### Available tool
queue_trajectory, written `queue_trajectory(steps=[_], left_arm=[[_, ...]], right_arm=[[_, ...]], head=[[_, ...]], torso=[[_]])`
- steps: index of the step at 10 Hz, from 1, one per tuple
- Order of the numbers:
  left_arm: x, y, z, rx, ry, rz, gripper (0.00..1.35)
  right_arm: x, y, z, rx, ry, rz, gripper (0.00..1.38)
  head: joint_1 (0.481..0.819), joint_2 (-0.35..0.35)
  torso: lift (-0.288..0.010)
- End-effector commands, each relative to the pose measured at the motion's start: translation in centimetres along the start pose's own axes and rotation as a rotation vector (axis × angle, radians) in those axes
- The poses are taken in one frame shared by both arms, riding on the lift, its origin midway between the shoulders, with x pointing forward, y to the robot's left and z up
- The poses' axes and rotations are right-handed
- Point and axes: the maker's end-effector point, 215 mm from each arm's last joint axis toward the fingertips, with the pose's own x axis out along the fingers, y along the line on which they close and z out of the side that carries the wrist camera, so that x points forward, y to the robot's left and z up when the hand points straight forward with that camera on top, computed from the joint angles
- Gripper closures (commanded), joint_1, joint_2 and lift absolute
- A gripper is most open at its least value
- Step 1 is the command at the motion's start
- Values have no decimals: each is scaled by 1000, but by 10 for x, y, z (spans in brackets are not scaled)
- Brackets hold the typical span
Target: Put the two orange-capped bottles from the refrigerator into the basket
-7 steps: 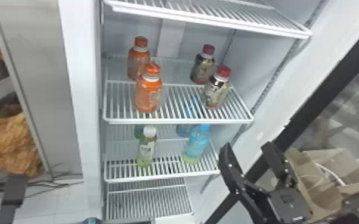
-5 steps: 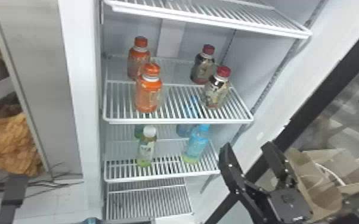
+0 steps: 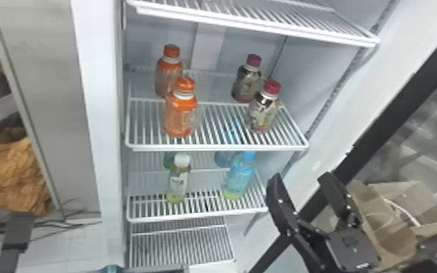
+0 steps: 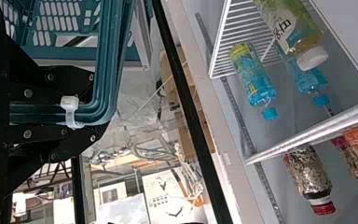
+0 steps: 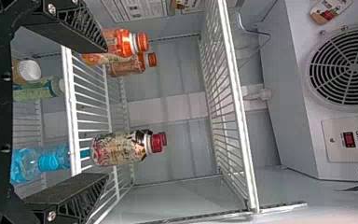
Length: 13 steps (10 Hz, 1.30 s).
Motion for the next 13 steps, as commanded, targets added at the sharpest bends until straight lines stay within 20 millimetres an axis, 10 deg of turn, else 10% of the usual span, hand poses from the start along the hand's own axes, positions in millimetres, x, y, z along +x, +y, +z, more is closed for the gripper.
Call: queue_trajectory(steps=[1,13], left_arm=[[0,0,0,1,0,1,1207],[0,0,2,0,-8,-2,1207]], right_arm=[[2,1,-1,1,-2,4,104],[151,64,-45,-55,24,282,78]], head=[[695,-350],[695,-265]], torso=[[-40],[-40]])
